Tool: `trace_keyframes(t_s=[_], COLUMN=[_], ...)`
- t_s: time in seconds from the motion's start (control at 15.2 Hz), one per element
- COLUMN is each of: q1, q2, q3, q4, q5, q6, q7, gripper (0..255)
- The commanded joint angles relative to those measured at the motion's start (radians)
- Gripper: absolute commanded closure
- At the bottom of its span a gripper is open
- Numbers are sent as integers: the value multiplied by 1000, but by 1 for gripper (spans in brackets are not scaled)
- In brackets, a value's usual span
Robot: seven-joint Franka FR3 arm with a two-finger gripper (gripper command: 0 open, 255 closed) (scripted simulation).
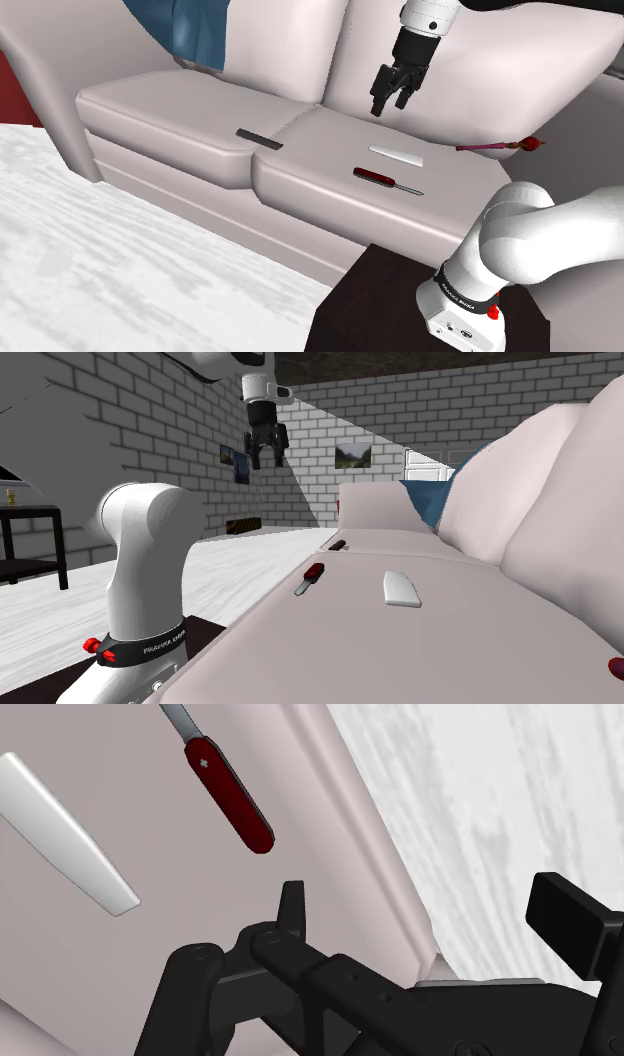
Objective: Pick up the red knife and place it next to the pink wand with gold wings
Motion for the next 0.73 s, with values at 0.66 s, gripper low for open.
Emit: trace_keyframes(t_s=[0.66], q1=[-23], q2=[-62], q3=[-176], q4=[-302], q5=[-113], q6=[224], q7=[-252], gripper=[0])
